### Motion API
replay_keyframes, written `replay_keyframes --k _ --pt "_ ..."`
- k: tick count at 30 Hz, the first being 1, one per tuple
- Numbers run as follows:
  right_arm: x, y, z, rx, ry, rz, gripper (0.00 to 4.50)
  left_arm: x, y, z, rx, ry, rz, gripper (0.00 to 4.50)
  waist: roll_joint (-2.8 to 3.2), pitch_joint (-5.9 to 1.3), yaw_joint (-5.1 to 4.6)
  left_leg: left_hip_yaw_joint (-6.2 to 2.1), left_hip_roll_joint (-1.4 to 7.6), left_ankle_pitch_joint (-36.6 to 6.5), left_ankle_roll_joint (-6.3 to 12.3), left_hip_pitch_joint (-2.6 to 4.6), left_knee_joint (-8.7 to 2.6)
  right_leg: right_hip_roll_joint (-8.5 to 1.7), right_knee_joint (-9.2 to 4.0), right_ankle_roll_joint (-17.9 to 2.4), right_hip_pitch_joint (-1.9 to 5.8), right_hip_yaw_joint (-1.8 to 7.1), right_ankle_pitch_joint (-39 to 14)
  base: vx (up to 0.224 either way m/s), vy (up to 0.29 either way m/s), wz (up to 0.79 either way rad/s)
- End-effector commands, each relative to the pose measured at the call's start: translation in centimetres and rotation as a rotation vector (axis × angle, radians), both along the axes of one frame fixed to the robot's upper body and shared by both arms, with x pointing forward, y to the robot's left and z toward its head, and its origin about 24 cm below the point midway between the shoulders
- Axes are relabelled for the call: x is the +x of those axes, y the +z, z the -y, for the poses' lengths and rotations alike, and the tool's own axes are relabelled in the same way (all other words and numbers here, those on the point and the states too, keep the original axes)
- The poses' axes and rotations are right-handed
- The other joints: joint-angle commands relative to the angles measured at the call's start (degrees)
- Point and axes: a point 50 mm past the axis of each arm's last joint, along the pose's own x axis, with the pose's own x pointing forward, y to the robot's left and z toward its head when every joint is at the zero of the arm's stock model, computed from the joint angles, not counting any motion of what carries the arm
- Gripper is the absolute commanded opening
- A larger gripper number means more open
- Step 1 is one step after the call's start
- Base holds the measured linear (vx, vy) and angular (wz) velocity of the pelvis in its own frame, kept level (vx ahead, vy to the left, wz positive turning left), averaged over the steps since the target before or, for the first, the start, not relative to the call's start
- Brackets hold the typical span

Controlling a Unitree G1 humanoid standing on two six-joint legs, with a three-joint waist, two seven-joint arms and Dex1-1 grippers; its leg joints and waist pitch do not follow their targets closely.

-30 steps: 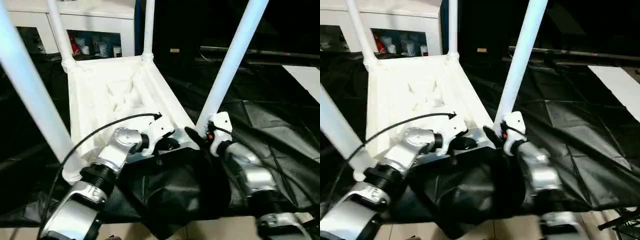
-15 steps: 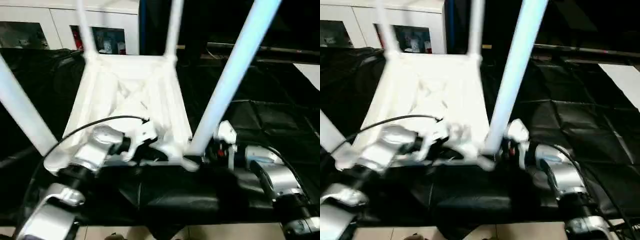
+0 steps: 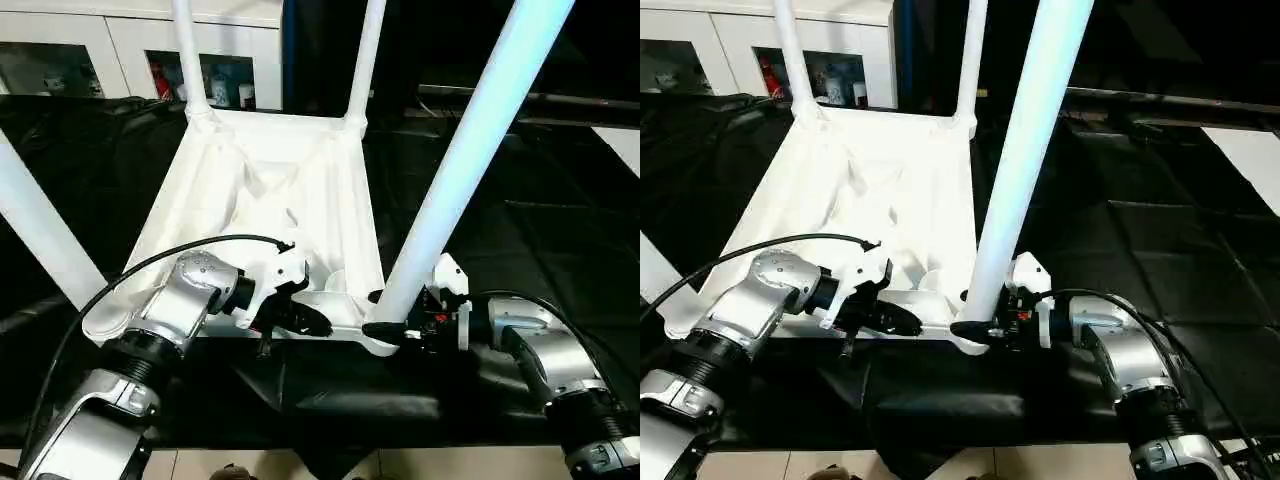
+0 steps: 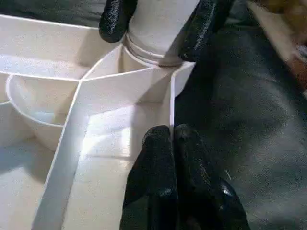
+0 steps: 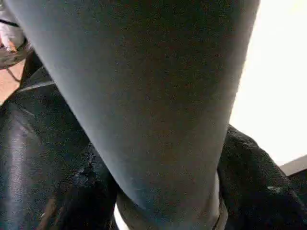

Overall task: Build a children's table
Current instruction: Rotate leg to tighten

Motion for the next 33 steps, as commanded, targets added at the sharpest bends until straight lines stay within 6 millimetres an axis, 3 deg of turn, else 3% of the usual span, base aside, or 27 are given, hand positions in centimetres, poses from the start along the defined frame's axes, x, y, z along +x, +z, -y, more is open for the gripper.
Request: replay_keyframes --k 1,2,4,5,7,10,13,18,19,20,22,23,25,29,33 --pt "0.9 -1.5 -0.7 -0.068 -0.175 0.000 2.45 1.0 -0.4 1.7 0.011 0.117 0.083 0.00 0.35 -2.85 -0.21 -0.73 2.88 -9.8 3.08 -0.07 -3.56 -4.90 -4.65 -10.7 2.49 3.59 -15.3 0.000 0.000 0.00" --pt "1.1 -1.8 -0.8 -0.080 -0.212 0.003 2.44 1.1 -0.5 1.9 0.012 0.136 0.092 0.00 0.32 -2.84 -0.28 -0.74 2.79 -10.6 2.52 0.01 -3.53 -4.90 -4.81 -10.2 2.42 3.49 -17.3 0.000 0.000 0.00" --pt "2.0 -2.8 -1.2 -0.103 -0.402 0.005 2.43 1.6 -0.7 2.9 0.014 0.211 0.121 0.00 0.27 -2.60 -0.72 -1.18 2.55 -13.4 0.39 -0.01 -3.81 -5.09 -5.68 -6.9 2.47 3.18 -26.2 -0.026 0.003 -0.03" --pt "2.2 -3.0 -1.3 -0.101 -0.454 0.000 2.40 1.7 -0.8 3.2 0.016 0.227 0.124 0.00 0.31 -2.57 -1.14 -1.42 2.62 -14.1 -0.27 -0.11 -4.00 -5.12 -5.94 -5.5 2.35 3.17 -28.2 0.000 0.000 0.00" --pt "2.8 -3.5 -2.3 -0.069 -0.629 -0.028 2.20 1.8 -1.0 4.8 0.007 0.269 0.136 0.00 0.29 -2.74 -1.63 -1.52 2.71 -15.5 -0.38 0.09 -3.96 -5.21 -6.05 -5.2 2.00 3.32 -28.3 0.000 0.000 0.00" --pt "3.5 -3.7 -3.5 -0.041 -0.756 -0.065 2.08 1.6 -1.0 6.8 -0.018 0.291 0.145 0.00 0.33 -2.80 -2.10 -1.36 2.55 -15.4 0.53 -0.03 -3.87 -4.99 -5.92 -6.2 1.94 3.45 -25.5 0.000 0.000 0.00" --pt "3.7 -3.7 -4.2 -0.042 -0.787 -0.068 2.02 1.5 -1.0 7.6 -0.025 0.296 0.152 0.00 0.36 -2.85 -2.17 -1.31 2.52 -14.7 0.90 -0.17 -3.88 -4.93 -5.83 -6.4 2.04 3.46 -24.3 0.000 0.000 0.00" --pt "3.9 -2.8 -6.1 -0.064 -0.635 0.047 2.02 1.3 -1.0 8.2 -0.039 0.268 0.150 0.00 0.42 -2.87 -2.19 -1.17 2.56 -13.9 1.76 -0.38 -3.85 -4.92 -5.48 -7.5 2.18 3.58 -20.9 0.000 0.000 0.00" --pt "3.9 -2.6 -6.2 -0.054 -0.611 0.068 2.36 1.4 -1.0 8.0 -0.036 0.268 0.152 0.00 0.40 -2.87 -2.20 -1.15 2.55 -14.0 1.85 -0.35 -3.85 -4.89 -5.49 -7.6 2.19 3.59 -20.9 0.000 0.000 0.00" --pt "3.9 -2.3 -5.8 -0.032 -0.591 0.075 2.70 1.4 -0.9 7.5 -0.036 0.250 0.153 0.00 0.40 -2.85 -2.19 -1.13 2.52 -14.3 2.10 -0.33 -3.82 -4.93 -5.58 -7.6 2.16 3.58 -21.3 0.000 0.000 0.00" --pt "3.9 -1.9 -5.1 -0.005 -0.549 0.084 2.72 1.4 -0.9 6.9 -0.037 0.226 0.150 0.00 0.39 -2.96 -2.15 -1.09 2.53 -13.7 2.62 -0.43 -3.73 -4.91 -5.44 -7.8 2.31 3.60 -20.6 0.000 0.000 0.00" --pt "3.9 -1.8 -5.0 -0.001 -0.541 0.085 2.75 1.4 -0.8 6.8 -0.037 0.223 0.149 0.00 0.05 -2.94 -2.18 -1.03 2.50 -13.4 2.98 -0.52 -3.73 -4.88 -5.47 -7.9 2.37 3.60 -20.3 0.000 0.000 0.00" --pt "3.3 -1.1 -3.9 0.025 -0.414 0.095 2.96 1.2 -0.8 5.7 -0.039 0.180 0.135 0.00 0.05 -3.17 -1.92 -0.96 2.55 -10.7 4.32 -0.72 -3.55 -4.92 -4.94 -8.6 2.74 3.70 -16.5 0.000 0.000 0.00" --pt "1.9 -0.6 -2.6 0.017 -0.222 0.096 2.96 0.6 -0.5 4.4 -0.060 0.091 0.100 0.00 0.03 -3.46 -1.51 -0.84 2.69 -6.0 6.52 -0.76 -3.25 -4.75 -3.72 -12.0 3.23 3.68 -6.8 0.000 0.000 0.00" --pt "0.8 -0.4 -1.5 0.000 -0.092 0.082 2.96 -0.2 -0.4 3.2 -0.057 0.003 0.044 0.00 0.10 -3.43 -1.30 -0.75 2.85 -5.8 7.61 -0.64 -3.18 -4.88 -3.43 -13.3 3.15 3.68 -5.3 0.000 0.000 0.00"
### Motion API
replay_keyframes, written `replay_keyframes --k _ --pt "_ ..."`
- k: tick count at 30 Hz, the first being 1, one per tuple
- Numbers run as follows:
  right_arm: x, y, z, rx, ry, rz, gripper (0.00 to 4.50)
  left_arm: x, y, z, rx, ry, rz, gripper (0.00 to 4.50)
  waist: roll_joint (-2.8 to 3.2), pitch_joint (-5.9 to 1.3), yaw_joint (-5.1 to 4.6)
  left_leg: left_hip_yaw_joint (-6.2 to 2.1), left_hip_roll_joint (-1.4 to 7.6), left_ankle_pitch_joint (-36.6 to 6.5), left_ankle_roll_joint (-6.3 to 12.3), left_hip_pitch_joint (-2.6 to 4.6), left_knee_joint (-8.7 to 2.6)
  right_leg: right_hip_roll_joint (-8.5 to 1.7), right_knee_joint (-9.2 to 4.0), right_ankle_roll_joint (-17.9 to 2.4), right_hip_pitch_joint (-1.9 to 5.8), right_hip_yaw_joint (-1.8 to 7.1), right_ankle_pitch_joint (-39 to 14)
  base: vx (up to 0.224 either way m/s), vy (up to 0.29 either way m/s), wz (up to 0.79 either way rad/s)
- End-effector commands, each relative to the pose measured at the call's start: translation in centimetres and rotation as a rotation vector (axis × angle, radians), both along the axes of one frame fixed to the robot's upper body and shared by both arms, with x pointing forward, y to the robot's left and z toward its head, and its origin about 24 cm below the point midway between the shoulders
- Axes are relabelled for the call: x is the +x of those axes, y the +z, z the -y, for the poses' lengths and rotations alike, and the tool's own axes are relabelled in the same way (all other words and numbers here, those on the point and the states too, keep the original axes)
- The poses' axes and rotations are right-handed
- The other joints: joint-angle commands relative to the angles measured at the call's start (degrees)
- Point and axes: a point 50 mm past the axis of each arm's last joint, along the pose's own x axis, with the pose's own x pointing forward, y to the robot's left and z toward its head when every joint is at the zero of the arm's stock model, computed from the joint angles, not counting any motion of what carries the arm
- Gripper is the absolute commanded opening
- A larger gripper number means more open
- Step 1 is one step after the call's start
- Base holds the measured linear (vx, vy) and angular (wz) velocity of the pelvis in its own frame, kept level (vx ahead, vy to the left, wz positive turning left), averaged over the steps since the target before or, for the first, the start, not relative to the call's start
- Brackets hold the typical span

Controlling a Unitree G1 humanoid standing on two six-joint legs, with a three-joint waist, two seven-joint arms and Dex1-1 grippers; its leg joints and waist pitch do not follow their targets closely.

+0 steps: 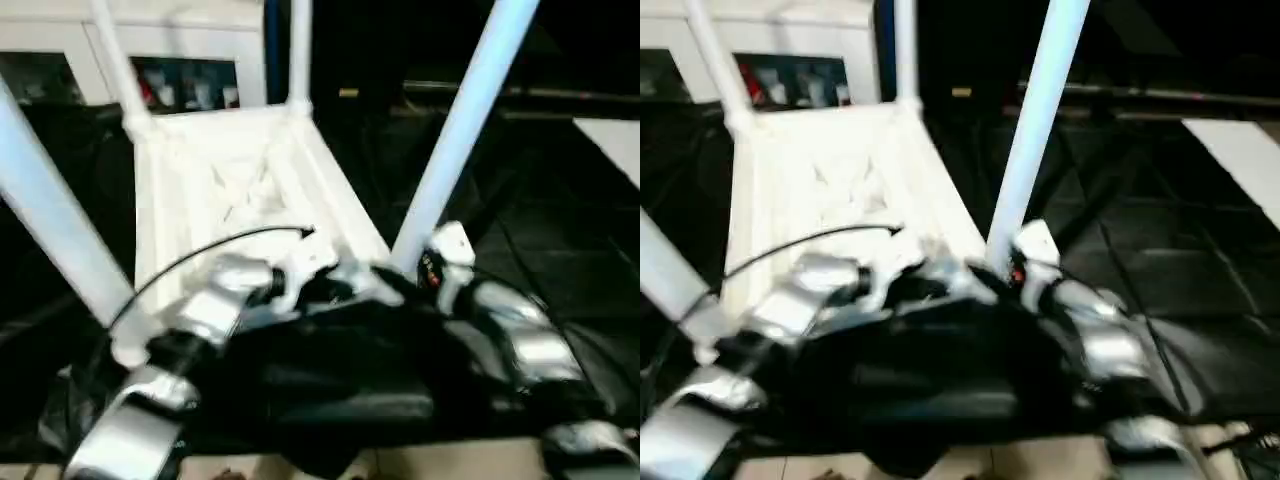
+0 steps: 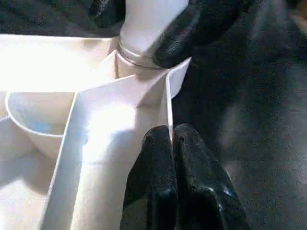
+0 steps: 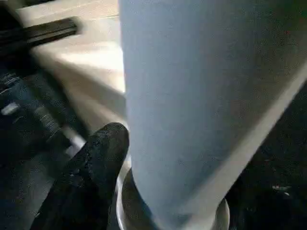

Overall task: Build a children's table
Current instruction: Rotate leg to tighten

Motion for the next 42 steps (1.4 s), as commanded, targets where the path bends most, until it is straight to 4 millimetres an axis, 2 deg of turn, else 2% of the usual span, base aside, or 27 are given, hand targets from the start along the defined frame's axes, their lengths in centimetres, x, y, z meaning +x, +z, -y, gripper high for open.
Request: replay_keyframes --k 1,3,7,8,10,14,17,20,21,22,23,25,27,29,32,33,34,38,39,40,42 --pt "-1.4 -0.4 -0.7 0.002 0.174 -0.063 2.96 -1.3 -0.1 0.7 -0.004 -0.150 -0.072 0.00 0.02 -3.13 0.36 -0.70 2.97 -6.3 7.18 -0.48 -2.91 -4.90 -3.56 -13.5 3.11 3.73 -5.9 0.000 0.000 0.00" --pt "-1.6 -0.3 -0.5 0.000 0.196 -0.070 2.96 -1.4 -0.2 0.3 0.006 -0.163 -0.091 0.00 0.13 -2.98 0.56 -0.64 3.08 -7.4 6.45 -0.40 -3.02 -4.77 -3.61 -13.5 3.03 3.69 -7.6 0.000 0.000 0.00" --pt "-1.6 -0.3 0.1 -0.021 0.232 -0.080 2.96 -1.8 -0.1 -0.9 0.026 -0.198 -0.151 0.00 0.15 -2.87 1.05 -0.62 3.07 -9.2 4.25 -0.23 -3.16 -4.93 -4.05 -12.1 2.96 3.71 -12.2 0.000 0.000 0.00" --pt "-1.6 -0.3 0.1 -0.021 0.232 -0.080 2.96 -1.8 -0.1 -0.9 0.026 -0.198 -0.151 0.00 0.08 -2.88 1.07 -0.63 3.04 -8.9 4.21 -0.29 -3.15 -4.89 -4.04 -12.0 2.98 3.73 -12.1 0.000 0.000 0.00" --pt "-1.8 -0.2 0.1 -0.010 0.253 -0.095 2.64 -1.9 -0.1 -1.2 0.027 -0.209 -0.166 0.00 0.02 -2.99 1.39 -0.62 3.01 -7.8 4.18 -0.31 -3.06 -4.92 -3.85 -12.0 3.03 3.75 -10.9 0.000 0.000 0.00" --pt "-1.9 -0.2 0.0 -0.002 0.267 -0.109 2.48 -1.9 0.0 -1.2 0.023 -0.206 -0.160 0.00 0.01 -3.14 1.52 -0.64 3.02 -5.7 4.73 -0.43 -2.95 -4.79 -3.33 -12.8 3.18 3.68 -7.0 0.000 0.000 0.00" --pt "-2.2 -0.3 -0.1 -0.001 0.276 -0.122 2.44 -1.8 0.1 -1.0 0.017 -0.193 -0.136 0.00 -0.06 -3.19 1.57 -0.57 2.91 -5.7 4.89 -0.44 -2.83 -4.86 -3.35 -12.8 3.21 3.67 -6.8 0.000 0.000 0.00" --pt "-1.6 -1.2 -0.2 -0.033 0.167 -0.124 2.43 -1.0 -0.1 -0.3 0.018 -0.106 -0.056 0.00 0.01 -3.07 1.56 -0.61 2.91 -6.4 4.50 -0.42 -2.89 -4.86 -3.60 -12.3 3.13 3.66 -8.3 0.000 0.000 0.00" --pt "-0.9 -1.8 -0.2 -0.060 0.057 -0.114 2.43 -0.5 -0.2 0.2 0.021 -0.045 -0.021 0.00 0.07 -2.89 1.38 -0.60 2.89 -8.0 3.84 -0.32 -3.00 -4.99 -3.99 -11.8 2.83 3.66 -11.0 0.000 0.000 0.00" --pt "-0.4 -2.2 -0.2 -0.073 -0.009 -0.111 2.43 -0.2 -0.2 0.5 0.023 -0.012 -0.001 0.00 0.03 -2.59 1.11 -0.67 2.67 -10.1 2.57 -0.14 -3.12 -4.98 -4.74 -10.6 2.66 3.50 -16.2 0.000 0.000 0.00" --pt "0.1 -2.6 -0.3 -0.085 -0.099 -0.107 2.43 0.2 -0.4 0.9 0.031 0.042 0.025 0.00 0.10 -2.60 1.11 -0.93 2.68 -11.7 1.32 0.03 -3.26 -5.08 -5.08 -8.9 2.67 3.35 -21.5 -0.059 0.004 -0.04" --pt "0.3 -2.8 -0.4 -0.082 -0.149 -0.106 2.41 0.4 -0.4 1.1 0.034 0.066 0.031 0.00 -0.13 -2.45 0.81 -1.14 2.60 -13.5 0.68 -0.11 -3.43 -5.09 -5.69 -6.4 2.69 3.25 -26.1 -0.060 0.007 -0.05" --pt "0.9 -3.2 -0.8 -0.060 -0.302 -0.113 2.29 0.7 -0.6 2.0 0.038 0.129 0.046 0.00 0.02 -2.38 0.33 -1.24 2.69 -15.0 0.39 0.15 -3.50 -5.10 -5.95 -5.6 2.17 3.37 -27.8 0.000 0.000 0.00" --pt "1.6 -3.7 -1.8 -0.008 -0.483 -0.150 2.20 0.9 -0.7 3.4 0.032 0.178 0.055 0.00 -0.12 -2.53 -0.49 -1.54 2.67 -16.4 -0.33 0.08 -3.64 -5.00 -5.99 -5.4 2.06 3.22 -28.1 0.000 0.000 0.00" --pt "1.7 -3.9 -2.7 0.014 -0.536 -0.167 2.10 0.8 -0.8 4.2 0.023 0.183 0.058 0.00 -0.09 -2.55 -0.67 -1.50 2.60 -16.6 0.31 -0.06 -3.57 -5.09 -6.06 -5.3 2.06 3.31 -27.6 0.000 0.000 0.00" --pt "1.7 -3.9 -2.8 0.016 -0.540 -0.169 2.08 0.8 -0.8 4.3 0.022 0.183 0.058 0.00 -0.10 -2.59 -0.68 -1.39 2.68 -16.4 0.52 0.06 -3.54 -5.07 -6.01 -5.7 1.84 3.48 -26.5 0.000 0.000 0.00" --pt "1.9 -3.8 -5.0 0.029 -0.562 -0.162 2.08 0.4 -0.8 5.7 0.001 0.164 0.056 0.00 -0.07 -2.57 -0.75 -1.39 2.66 -16.0 0.57 -0.09 -3.63 -5.03 -5.88 -6.0 1.88 3.52 -25.6 0.000 0.000 0.00" --pt "2.0 -3.8 -6.4 -0.006 -0.530 -0.127 2.07 0.2 -0.9 6.3 -0.008 0.148 0.060 0.00 -0.05 -2.69 -1.19 -1.40 2.59 -15.9 0.40 -0.30 -3.66 -4.98 -5.61 -6.5 2.03 3.56 -23.8 0.000 0.000 0.00" --pt "2.0 -3.5 -6.6 0.000 -0.463 -0.089 2.07 0.1 -0.9 6.1 -0.010 0.133 0.058 0.00 -0.07 -2.64 -1.28 -1.33 2.59 -16.5 0.44 -0.24 -3.65 -5.00 -5.75 -6.6 1.90 3.55 -23.9 0.000 0.000 0.00" --pt "1.9 -3.4 -6.7 0.007 -0.448 -0.081 2.41 0.1 -0.9 6.0 -0.011 0.128 0.055 0.00 -0.21 -2.65 -1.30 -1.31 2.57 -16.9 0.73 -0.17 -3.61 -4.99 -5.81 -6.5 1.93 3.59 -24.1 0.000 0.000 0.00" --pt "1.9 -2.8 -6.4 0.070 -0.408 -0.079 2.74 -0.2 -0.9 5.5 -0.010 0.083 0.043 0.00 -0.30 -2.68 -1.21 -1.32 2.56 -16.5 1.43 -0.31 -3.63 -5.02 -5.76 -6.6 2.13 3.61 -23.9 0.000 0.000 0.00"
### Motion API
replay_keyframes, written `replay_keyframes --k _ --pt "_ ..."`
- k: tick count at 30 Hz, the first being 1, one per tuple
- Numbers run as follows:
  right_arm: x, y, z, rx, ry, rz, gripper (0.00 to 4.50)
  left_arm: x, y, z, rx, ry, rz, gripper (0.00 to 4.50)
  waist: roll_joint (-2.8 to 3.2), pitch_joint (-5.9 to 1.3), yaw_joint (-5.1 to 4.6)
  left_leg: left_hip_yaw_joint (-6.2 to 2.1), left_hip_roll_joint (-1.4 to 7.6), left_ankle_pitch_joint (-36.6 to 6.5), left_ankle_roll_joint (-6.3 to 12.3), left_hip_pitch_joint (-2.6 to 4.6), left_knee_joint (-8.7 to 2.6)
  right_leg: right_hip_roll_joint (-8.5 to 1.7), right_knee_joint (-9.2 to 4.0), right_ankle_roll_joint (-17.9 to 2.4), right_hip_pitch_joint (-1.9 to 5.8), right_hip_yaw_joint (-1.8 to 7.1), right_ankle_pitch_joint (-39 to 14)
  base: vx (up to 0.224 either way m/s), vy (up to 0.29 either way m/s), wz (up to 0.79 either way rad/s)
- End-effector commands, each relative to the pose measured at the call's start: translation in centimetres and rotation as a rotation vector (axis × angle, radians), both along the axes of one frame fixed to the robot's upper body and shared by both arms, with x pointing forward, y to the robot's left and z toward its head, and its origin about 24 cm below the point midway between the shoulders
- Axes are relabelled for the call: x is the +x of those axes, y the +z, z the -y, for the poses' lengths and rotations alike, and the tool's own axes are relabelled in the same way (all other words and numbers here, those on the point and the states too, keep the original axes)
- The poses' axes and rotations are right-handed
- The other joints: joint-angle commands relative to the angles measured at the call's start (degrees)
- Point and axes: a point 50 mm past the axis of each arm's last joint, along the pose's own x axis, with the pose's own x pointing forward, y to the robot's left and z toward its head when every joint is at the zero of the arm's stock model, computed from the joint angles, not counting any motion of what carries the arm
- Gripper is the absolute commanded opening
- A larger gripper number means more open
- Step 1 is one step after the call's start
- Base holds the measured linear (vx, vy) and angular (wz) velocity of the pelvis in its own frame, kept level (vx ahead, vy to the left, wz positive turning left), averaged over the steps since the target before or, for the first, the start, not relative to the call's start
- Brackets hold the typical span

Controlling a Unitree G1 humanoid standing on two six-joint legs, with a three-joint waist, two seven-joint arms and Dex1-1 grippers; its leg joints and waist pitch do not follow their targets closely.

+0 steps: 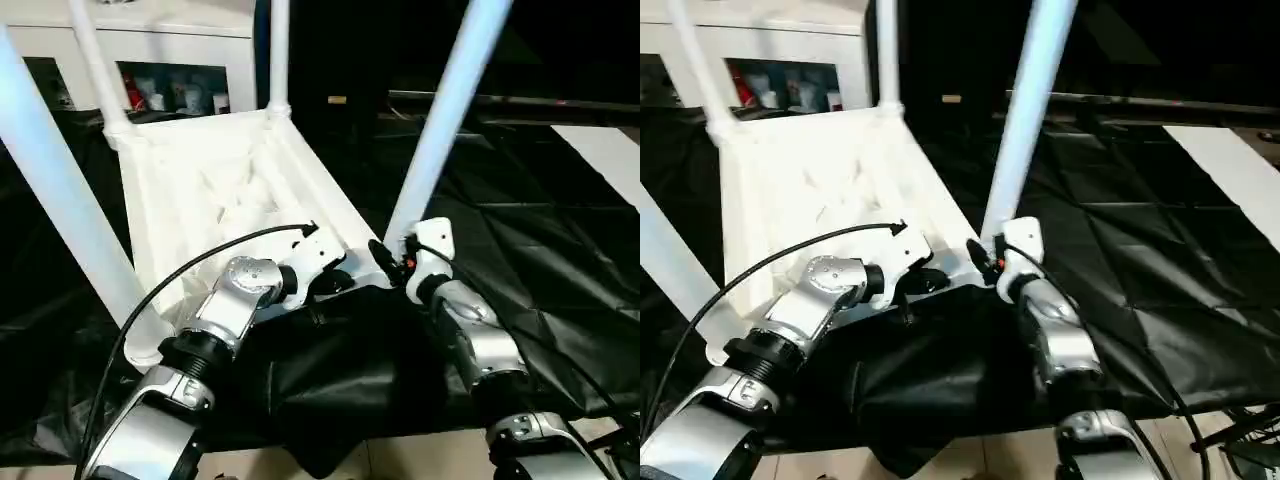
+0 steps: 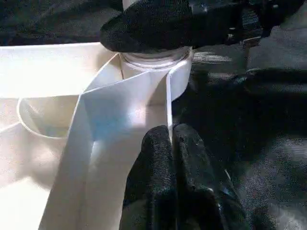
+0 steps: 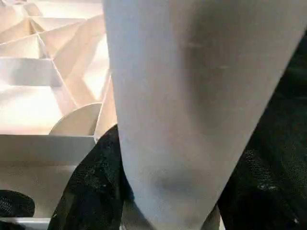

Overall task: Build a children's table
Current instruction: Rotate leg to tighten

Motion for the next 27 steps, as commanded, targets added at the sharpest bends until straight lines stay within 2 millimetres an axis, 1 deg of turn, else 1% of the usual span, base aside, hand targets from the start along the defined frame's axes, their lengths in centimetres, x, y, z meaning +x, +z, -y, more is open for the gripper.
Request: replay_keyframes --k 1,2,3,4,5,6,7,8,9,10,11,12,13,14,15,16,17,20,22,24,25,26,27 --pt "-1.2 -1.2 -2.9 0.039 0.169 -0.069 2.73 -1.8 -0.3 2.8 -0.058 -0.183 -0.048 0.00 0.54 -2.41 0.48 -1.24 2.70 -15.4 2.28 -0.61 -4.25 -5.03 -5.53 -7.1 1.98 3.65 -22.6 0.000 0.000 0.00" --pt "-1.3 -0.6 -2.4 0.055 0.236 -0.051 2.79 -1.9 -0.2 2.2 -0.067 -0.213 -0.064 0.00 0.46 -2.46 0.52 -1.18 2.71 -14.7 2.46 -0.61 -4.21 -5.00 -5.43 -7.4 1.99 3.69 -21.4 0.000 0.000 0.00" --pt "-1.5 -0.3 -1.9 0.053 0.301 -0.039 2.91 -2.0 -0.2 1.7 -0.065 -0.229 -0.075 0.00 0.47 -2.63 0.66 -1.11 2.80 -13.3 3.11 -0.67 -4.11 -4.97 -5.00 -8.5 2.28 3.74 -18.2 0.000 0.000 0.00" --pt "-1.7 -0.1 -1.7 0.050 0.337 -0.034 3.03 -2.1 -0.1 1.4 -0.063 -0.236 -0.081 0.00 0.46 -2.88 0.89 -0.93 2.84 -10.4 4.03 -0.82 -3.88 -4.86 -4.37 -9.8 2.49 3.81 -13.0 0.000 0.000 0.00" --pt "-1.8 -0.1 -1.4 0.044 0.362 -0.032 3.03 -2.1 -0.1 1.2 -0.064 -0.247 -0.084 0.00 0.50 -2.87 0.98 -0.84 2.86 -9.3 4.46 -0.82 -3.83 -4.86 -4.15 -10.6 2.47 3.83 -10.6 0.051 -0.011 0.02" --pt "-2.3 0.2 -0.4 0.024 0.465 -0.030 3.03 -2.3 0.0 0.5 -0.067 -0.281 -0.102 0.00 0.47 -3.01 1.09 -0.80 2.83 -7.4 5.25 -0.87 -3.69 -4.71 -3.61 -12.0 2.75 3.76 -6.5 0.051 -0.011 0.02" --pt "-2.5 0.3 0.1 0.018 0.504 -0.030 3.03 -2.4 0.1 0.3 -0.068 -0.294 -0.112 0.00 0.38 -3.16 1.32 -0.76 2.81 -5.4 6.42 -0.92 -3.44 -4.68 -3.08 -13.1 3.06 3.73 -2.8 0.000 0.000 0.00" --pt "-2.9 0.6 0.8 0.005 0.567 -0.031 3.03 -2.7 0.2 -0.2 -0.073 -0.333 -0.128 0.00 0.21 -3.10 1.49 -0.62 2.71 -4.7 7.41 -0.93 -3.33 -4.70 -2.92 -14.0 3.11 3.74 -1.0 0.000 0.000 0.00" --pt "-3.0 0.7 1.0 0.002 0.585 -0.031 3.03 -2.8 0.2 -0.4 -0.075 -0.346 -0.133 0.00 0.31 -2.98 1.70 -0.60 2.78 -4.6 7.88 -0.94 -3.35 -4.83 -3.00 -14.1 3.07 3.76 -1.2 0.000 0.000 0.00" --pt "-3.3 1.0 1.6 -0.011 0.638 -0.033 3.03 -3.1 0.4 -0.8 -0.079 -0.381 -0.154 0.00 0.21 -2.94 1.85 -0.60 2.87 -5.1 7.89 -0.76 -3.40 -4.87 -3.12 -14.2 3.07 3.72 -2.0 0.000 0.000 0.00" --pt "-3.6 1.1 2.1 -0.021 0.674 -0.039 3.03 -3.3 0.4 -1.2 -0.076 -0.403 -0.171 0.00 0.29 -2.93 1.89 -0.63 2.90 -5.3 7.87 -0.84 -3.40 -4.95 -3.06 -14.2 3.08 3.73 -2.7 0.000 0.000 0.00" --pt "-3.8 1.3 2.5 -0.028 0.709 -0.047 3.03 -3.5 0.4 -1.6 -0.069 -0.421 -0.190 0.00 0.25 -2.76 1.98 -0.65 3.01 -6.5 7.30 -0.68 -3.58 -4.85 -3.38 -13.8 3.00 3.66 -5.8 0.000 0.000 0.00" --pt "-4.2 1.4 3.2 -0.042 0.759 -0.062 3.03 -3.7 0.4 -2.3 -0.059 -0.443 -0.225 0.00 0.27 -2.72 1.98 -0.65 3.04 -6.9 7.05 -0.64 -3.61 -4.80 -3.44 -13.7 2.86 3.65 -6.9 0.000 0.000 0.00" --pt "-4.4 1.5 3.5 -0.049 0.786 -0.072 3.03 -3.9 0.4 -2.6 -0.053 -0.455 -0.245 0.00 0.36 -2.63 2.15 -0.66 3.15 -7.9 6.35 -0.46 -3.71 -4.80 -3.63 -13.4 2.83 3.66 -8.7 0.000 0.000 0.00" --pt "-4.5 1.6 3.7 -0.058 0.808 -0.079 3.03 -4.0 0.5 -3.0 -0.049 -0.463 -0.262 0.00 0.31 -2.55 2.25 -0.63 3.15 -8.1 6.07 -0.43 -3.72 -4.80 -3.69 -13.3 2.77 3.72 -9.3 0.000 0.000 0.00" --pt "-4.5 1.6 3.7 -0.058 0.808 -0.079 3.03 -4.0 0.5 -3.0 -0.049 -0.463 -0.262 0.00 0.37 -2.47 2.41 -0.59 3.15 -8.8 5.68 -0.44 -3.79 -4.78 -3.80 -13.1 2.71 3.71 -10.3 0.000 0.000 0.00" --pt "-4.8 1.7 4.1 -0.072 0.839 -0.101 3.03 -4.2 0.5 -3.5 -0.046 -0.472 -0.284 0.00 0.45 -2.49 2.67 -0.59 3.19 -9.1 5.12 -0.29 -3.82 -4.80 -3.84 -12.8 2.66 3.69 -11.1 0.000 0.000 0.00" --pt "-4.9 1.7 4.2 -0.083 0.870 -0.113 3.03 -4.3 0.6 -3.9 -0.044 -0.477 -0.293 0.00 0.29 -2.52 3.01 -0.58 3.14 -8.3 4.69 -0.38 -3.79 -4.78 -3.76 -12.3 2.72 3.71 -11.0 0.000 0.000 0.00" --pt "-5.0 1.7 4.1 -0.079 0.884 -0.122 2.77 -4.3 0.6 -4.0 -0.044 -0.476 -0.292 0.00 0.25 -2.63 3.06 -0.59 3.07 -7.4 4.58 -0.46 -3.69 -4.78 -3.62 -12.3 2.78 3.70 -10.0 0.000 0.000 0.00" --pt "-5.1 1.7 4.0 -0.070 0.891 -0.128 2.77 -4.3 0.7 -4.1 -0.045 -0.473 -0.289 0.00 0.22 -2.69 3.06 -0.59 3.01 -6.7 4.72 -0.51 -3.63 -4.74 -3.48 -12.5 2.82 3.68 -8.9 0.000 0.000 0.00" --pt "-5.3 1.6 3.9 -0.058 0.898 -0.135 2.66 -4.2 0.8 -4.0 -0.047 -0.467 -0.281 0.00 0.09 -2.70 3.07 -0.58 3.00 -6.5 4.89 -0.56 -3.60 -4.73 -3.47 -12.4 2.87 3.67 -8.5 0.000 0.000 0.00" --pt "-5.4 1.6 3.9 -0.054 0.902 -0.139 2.50 -4.2 0.8 -4.0 -0.049 -0.464 -0.277 0.00 0.22 -2.67 3.07 -0.59 2.99 -6.4 4.92 -0.53 -3.62 -4.72 -3.49 -12.4 2.82 3.64 -8.7 0.000 0.000 0.00" --pt "-5.4 1.5 3.8 -0.051 0.904 -0.141 2.50 -4.1 0.8 -3.9 -0.049 -0.459 -0.269 0.00 0.16 -2.69 3.06 -0.56 2.95 -6.5 4.88 -0.53 -3.59 -4.72 -3.51 -12.3 2.82 3.64 -8.9 0.000 0.000 0.00"
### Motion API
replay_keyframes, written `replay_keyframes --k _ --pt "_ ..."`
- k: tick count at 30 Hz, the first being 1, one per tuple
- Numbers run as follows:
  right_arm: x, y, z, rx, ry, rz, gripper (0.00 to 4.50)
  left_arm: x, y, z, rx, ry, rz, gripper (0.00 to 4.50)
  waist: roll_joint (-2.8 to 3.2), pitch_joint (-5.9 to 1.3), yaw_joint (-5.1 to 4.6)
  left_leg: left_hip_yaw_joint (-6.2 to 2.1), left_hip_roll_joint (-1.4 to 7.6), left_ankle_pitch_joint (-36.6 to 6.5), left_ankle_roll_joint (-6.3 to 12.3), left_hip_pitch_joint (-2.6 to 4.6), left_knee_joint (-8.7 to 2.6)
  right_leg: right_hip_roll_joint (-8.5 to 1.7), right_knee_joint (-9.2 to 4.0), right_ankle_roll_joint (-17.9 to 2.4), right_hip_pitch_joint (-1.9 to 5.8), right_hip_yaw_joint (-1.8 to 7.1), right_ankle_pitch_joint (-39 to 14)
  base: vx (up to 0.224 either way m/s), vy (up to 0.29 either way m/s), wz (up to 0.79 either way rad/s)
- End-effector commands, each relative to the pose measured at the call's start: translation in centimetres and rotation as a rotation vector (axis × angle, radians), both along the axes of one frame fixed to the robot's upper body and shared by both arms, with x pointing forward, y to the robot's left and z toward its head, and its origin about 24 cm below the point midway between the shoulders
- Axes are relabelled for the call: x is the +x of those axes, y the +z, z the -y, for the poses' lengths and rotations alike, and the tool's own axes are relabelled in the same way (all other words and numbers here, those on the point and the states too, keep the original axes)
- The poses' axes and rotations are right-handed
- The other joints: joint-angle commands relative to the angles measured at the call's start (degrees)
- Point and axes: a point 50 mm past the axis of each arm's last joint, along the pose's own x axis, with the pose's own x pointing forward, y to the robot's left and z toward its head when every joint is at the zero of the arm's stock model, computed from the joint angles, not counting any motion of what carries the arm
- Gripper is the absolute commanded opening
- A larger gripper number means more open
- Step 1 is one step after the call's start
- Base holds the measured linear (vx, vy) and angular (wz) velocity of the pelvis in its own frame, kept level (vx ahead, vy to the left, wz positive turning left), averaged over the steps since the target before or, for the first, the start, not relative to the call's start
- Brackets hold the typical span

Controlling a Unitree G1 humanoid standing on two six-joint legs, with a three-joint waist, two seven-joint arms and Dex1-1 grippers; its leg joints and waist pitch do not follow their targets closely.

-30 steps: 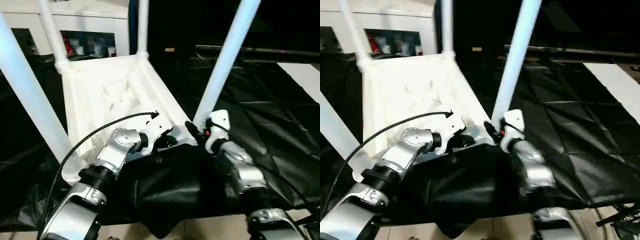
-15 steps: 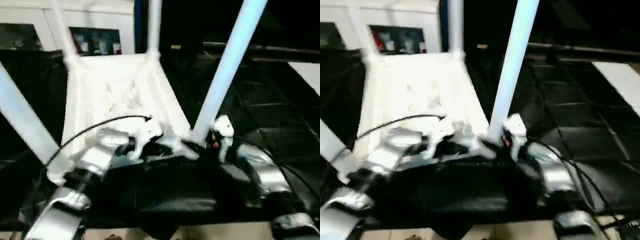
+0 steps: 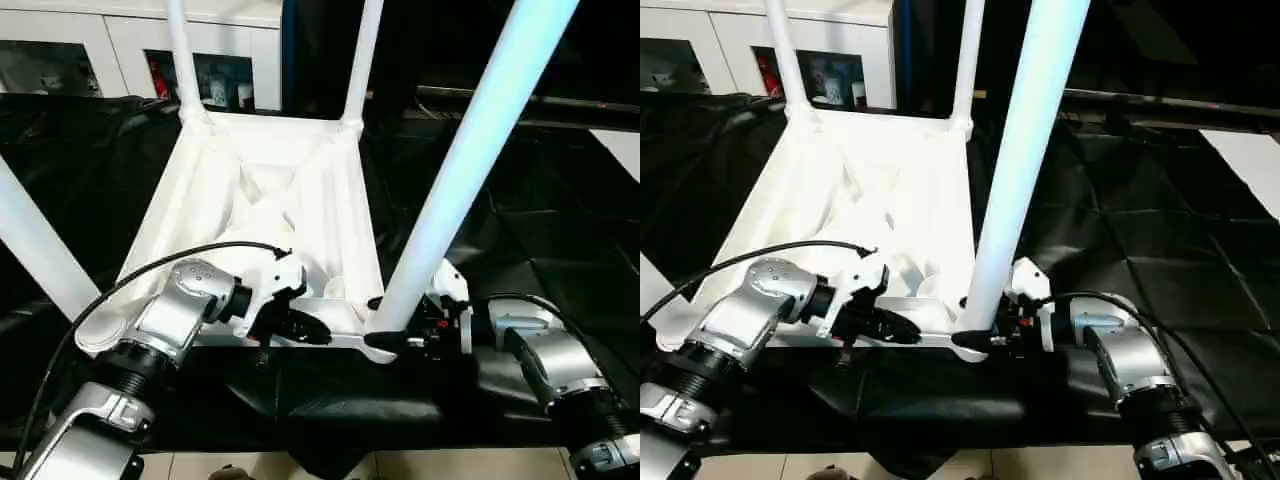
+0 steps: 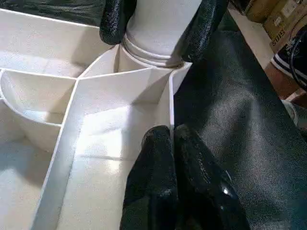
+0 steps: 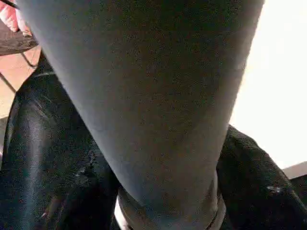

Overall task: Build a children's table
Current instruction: Rotate leg to tighten

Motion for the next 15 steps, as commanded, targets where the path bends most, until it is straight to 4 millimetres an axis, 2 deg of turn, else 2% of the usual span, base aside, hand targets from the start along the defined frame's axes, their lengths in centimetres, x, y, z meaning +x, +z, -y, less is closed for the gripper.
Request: replay_keyframes --k 1,5,6,7,8,9,10,11,12,13,15 --pt "-0.4 -0.2 0.1 -0.006 0.000 -0.019 2.45 -0.5 -0.1 1.2 -0.018 -0.059 0.002 0.00 0.28 -3.00 0.04 -0.63 2.90 -6.7 4.39 -0.34 -3.19 -4.81 -3.73 -11.9 3.11 3.70 -9.3 0.000 0.000 0.00" --pt "-0.4 -0.6 -0.3 0.006 -0.042 -0.027 2.40 0.0 -0.2 1.7 -0.023 -0.007 0.055 0.00 0.22 -2.92 0.03 -0.69 2.87 -7.7 3.94 -0.32 -3.26 -4.78 -4.02 -11.1 3.06 3.68 -11.2 0.000 0.000 0.00" --pt "-0.1 -0.9 -0.8 0.039 -0.121 -0.029 2.40 0.7 -0.4 2.4 -0.025 0.078 0.116 0.00 0.29 -2.89 0.05 -0.69 2.87 -8.0 3.85 -0.30 -3.27 -4.79 -4.15 -10.8 2.95 3.67 -11.9 0.000 0.000 0.00" --pt "0.2 -1.1 -1.1 0.050 -0.179 -0.031 2.40 1.0 -0.4 2.8 -0.031 0.111 0.139 0.00 0.17 -2.60 -0.03 -0.67 2.85 -10.3 2.88 0.15 -3.40 -4.83 -4.84 -9.9 2.61 3.63 -16.2 0.000 0.000 0.00" --pt "0.4 -1.4 -1.3 0.045 -0.218 -0.032 2.40 1.1 -0.5 3.1 -0.029 0.127 0.146 0.00 0.17 -2.60 -0.03 -0.67 2.85 -10.3 2.88 0.15 -3.40 -4.83 -4.84 -9.9 2.61 3.63 -16.2 0.000 0.000 0.00" --pt "1.0 -1.9 -1.6 0.030 -0.302 -0.033 2.39 1.3 -0.7 3.6 -0.024 0.158 0.159 0.00 0.12 -2.67 -0.12 -0.87 2.73 -10.7 2.25 -0.13 -3.45 -5.01 -4.97 -8.7 2.90 3.52 -19.4 0.000 0.000 0.00" --pt "1.2 -2.3 -1.8 0.014 -0.345 -0.031 2.39 1.4 -0.8 4.0 -0.019 0.177 0.168 0.00 0.22 -2.59 -0.37 -0.95 2.79 -11.8 1.51 0.01 -3.63 -4.97 -5.23 -7.9 2.53 3.46 -21.9 0.000 0.000 0.00" --pt "1.3 -2.6 -2.0 0.003 -0.374 -0.027 2.39 1.4 -0.9 4.2 -0.018 0.191 0.174 0.00 0.11 -2.49 -0.68 -1.11 2.60 -12.8 0.95 -0.22 -3.68 -4.97 -5.52 -6.5 2.70 3.29 -25.0 0.000 0.000 0.00" --pt "1.7 -3.0 -2.3 -0.009 -0.464 -0.026 2.39 1.5 -1.0 4.8 -0.014 0.215 0.180 0.00 0.13 -2.52 -0.69 -1.18 2.66 -13.0 0.81 -0.12 -3.71 -5.07 -5.70 -5.9 2.67 3.32 -25.8 0.000 0.000 0.00" --pt "2.0 -3.4 -2.7 -0.016 -0.558 -0.028 2.38 1.6 -1.1 5.4 -0.012 0.236 0.185 0.00 0.25 -2.41 -0.94 -1.12 2.55 -13.9 0.62 0.07 -3.66 -5.06 -6.03 -5.3 2.19 3.39 -27.3 0.000 0.000 0.00" --pt "2.7 -3.9 -3.1 -0.023 -0.722 -0.045 2.36 1.8 -1.2 6.3 -0.012 0.268 0.201 0.00 0.24 -2.41 -1.51 -1.44 2.56 -15.4 -0.08 0.01 -3.90 -5.01 -6.14 -4.4 2.19 3.20 -29.0 0.000 0.000 0.00"
